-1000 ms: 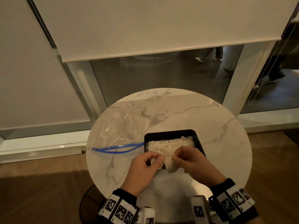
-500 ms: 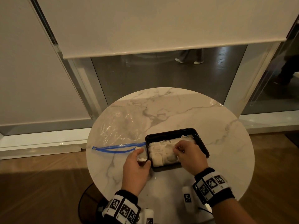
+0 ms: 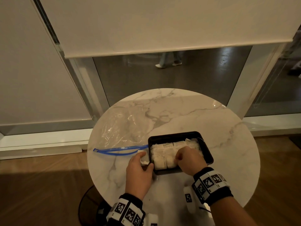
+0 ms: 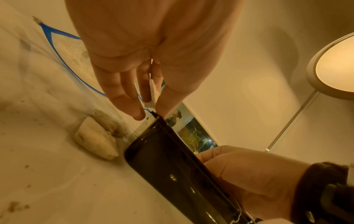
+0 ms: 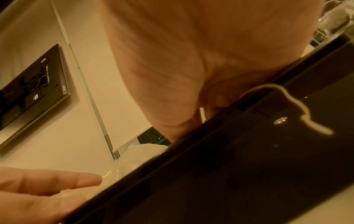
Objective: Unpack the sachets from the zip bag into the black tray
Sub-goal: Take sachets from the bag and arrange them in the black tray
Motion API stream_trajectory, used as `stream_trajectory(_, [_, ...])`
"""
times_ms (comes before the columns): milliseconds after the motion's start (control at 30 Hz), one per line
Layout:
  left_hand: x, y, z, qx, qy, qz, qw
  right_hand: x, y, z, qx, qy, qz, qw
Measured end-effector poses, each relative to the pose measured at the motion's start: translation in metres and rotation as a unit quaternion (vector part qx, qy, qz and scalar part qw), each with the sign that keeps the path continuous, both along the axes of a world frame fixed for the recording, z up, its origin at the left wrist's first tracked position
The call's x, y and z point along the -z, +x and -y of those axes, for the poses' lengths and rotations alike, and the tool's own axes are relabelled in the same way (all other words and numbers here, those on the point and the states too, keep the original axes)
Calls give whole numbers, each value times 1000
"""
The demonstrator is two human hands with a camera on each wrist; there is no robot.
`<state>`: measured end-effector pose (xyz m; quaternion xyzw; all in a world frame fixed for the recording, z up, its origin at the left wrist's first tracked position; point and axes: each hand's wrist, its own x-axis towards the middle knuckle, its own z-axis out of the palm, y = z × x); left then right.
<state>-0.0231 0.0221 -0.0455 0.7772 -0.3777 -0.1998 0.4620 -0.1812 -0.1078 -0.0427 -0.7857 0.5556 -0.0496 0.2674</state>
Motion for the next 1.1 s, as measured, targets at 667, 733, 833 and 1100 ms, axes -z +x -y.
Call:
stream_trajectory(667, [-39, -5, -12, 130, -109, -203, 964, -46, -2, -43, 5, 97, 374, 922])
stream_trajectory(733, [-43, -7, -14, 171, -96, -205, 959, -50, -4, -48, 16, 142, 396, 907])
stream_trajectory(833, [-46, -8, -16, 226, -60, -161, 959, -48, -7, -51, 4, 169, 418, 893])
stream_trajectory(1100, [-40, -2, -13, 137, -66, -134, 979, -40, -13, -51, 104, 231, 516, 818])
